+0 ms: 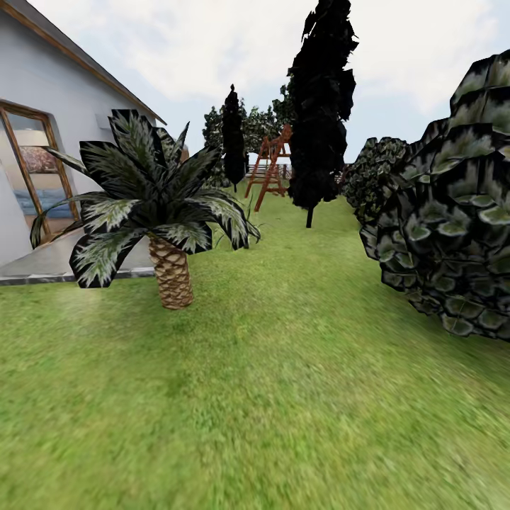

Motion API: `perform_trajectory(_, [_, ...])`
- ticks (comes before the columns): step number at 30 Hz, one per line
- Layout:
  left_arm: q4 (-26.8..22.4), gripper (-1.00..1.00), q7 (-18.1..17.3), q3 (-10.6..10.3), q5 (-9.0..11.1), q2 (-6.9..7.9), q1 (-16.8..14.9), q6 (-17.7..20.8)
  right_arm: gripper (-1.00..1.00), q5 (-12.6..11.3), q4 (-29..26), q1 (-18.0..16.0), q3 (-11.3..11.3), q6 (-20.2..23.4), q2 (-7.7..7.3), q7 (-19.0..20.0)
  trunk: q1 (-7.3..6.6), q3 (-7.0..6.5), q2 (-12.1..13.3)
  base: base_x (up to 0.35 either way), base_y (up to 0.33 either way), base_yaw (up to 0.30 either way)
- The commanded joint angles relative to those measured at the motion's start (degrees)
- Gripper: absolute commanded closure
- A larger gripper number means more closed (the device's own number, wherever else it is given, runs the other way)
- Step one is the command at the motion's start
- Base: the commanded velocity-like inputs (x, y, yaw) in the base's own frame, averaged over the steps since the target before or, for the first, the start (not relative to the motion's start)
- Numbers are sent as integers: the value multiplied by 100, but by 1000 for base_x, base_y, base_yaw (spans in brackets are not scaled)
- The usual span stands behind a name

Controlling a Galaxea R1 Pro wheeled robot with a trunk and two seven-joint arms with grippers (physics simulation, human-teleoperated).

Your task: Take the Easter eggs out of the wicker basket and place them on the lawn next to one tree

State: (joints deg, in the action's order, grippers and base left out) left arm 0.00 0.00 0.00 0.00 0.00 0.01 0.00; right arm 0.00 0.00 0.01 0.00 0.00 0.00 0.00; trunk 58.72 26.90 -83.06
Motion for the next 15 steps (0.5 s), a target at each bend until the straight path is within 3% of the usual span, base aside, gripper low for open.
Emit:
perform_trajectory(1, [-33, -100, -18, -1, 2, -33, 33, 1, -100, 33, -6, -34, 20, 33, 33, 26, 0, 3, -2, 0, 0, 0])
perform_trajectory(11, [-158, -100, -10, 11, 0, -355, 78, -224, -100, 31, 9, -185, 40, 25, 355, 18, 0, 3, -2, 0, 0, 0])
perform_trajectory(15, [-160, -100, -10, 9, 0, -378, 78, -228, -100, 19, 9, -185, 28, 26, 360, 18, 0, 3, -2, 0, 0, 0])
